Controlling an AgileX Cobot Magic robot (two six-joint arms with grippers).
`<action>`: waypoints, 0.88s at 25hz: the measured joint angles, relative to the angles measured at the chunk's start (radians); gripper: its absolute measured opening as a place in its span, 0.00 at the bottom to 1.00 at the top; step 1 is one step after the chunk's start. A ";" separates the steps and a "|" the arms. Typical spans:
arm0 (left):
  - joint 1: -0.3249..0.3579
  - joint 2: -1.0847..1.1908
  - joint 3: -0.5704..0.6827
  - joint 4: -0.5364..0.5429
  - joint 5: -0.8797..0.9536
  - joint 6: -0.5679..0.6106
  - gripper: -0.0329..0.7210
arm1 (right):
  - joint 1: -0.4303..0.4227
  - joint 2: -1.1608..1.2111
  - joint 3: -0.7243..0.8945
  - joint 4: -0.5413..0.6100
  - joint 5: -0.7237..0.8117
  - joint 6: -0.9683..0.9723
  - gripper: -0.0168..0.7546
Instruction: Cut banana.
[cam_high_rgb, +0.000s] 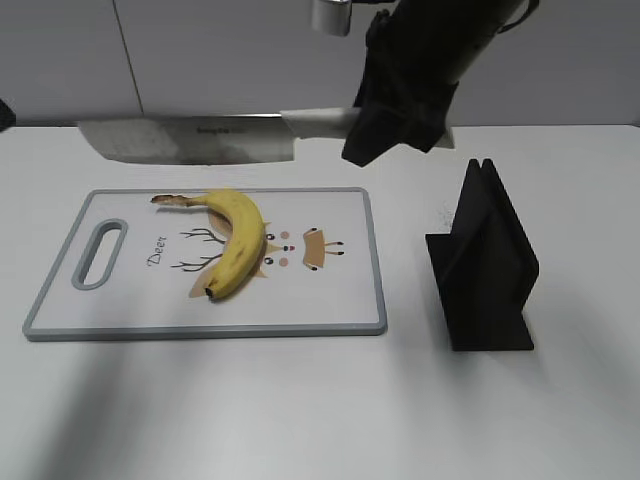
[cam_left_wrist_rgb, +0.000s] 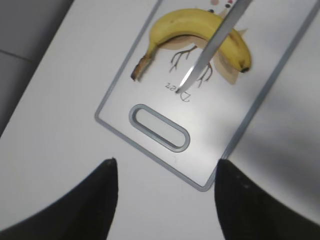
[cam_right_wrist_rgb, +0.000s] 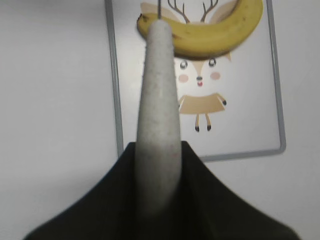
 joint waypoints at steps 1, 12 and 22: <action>0.000 0.028 -0.004 -0.009 0.009 0.044 0.82 | 0.000 0.010 -0.009 0.025 -0.002 -0.021 0.24; 0.000 0.172 -0.010 -0.046 -0.087 0.206 0.82 | 0.000 0.138 -0.072 0.098 -0.002 -0.111 0.24; 0.000 0.266 -0.010 -0.067 -0.134 0.237 0.82 | 0.000 0.205 -0.134 0.140 -0.007 -0.130 0.24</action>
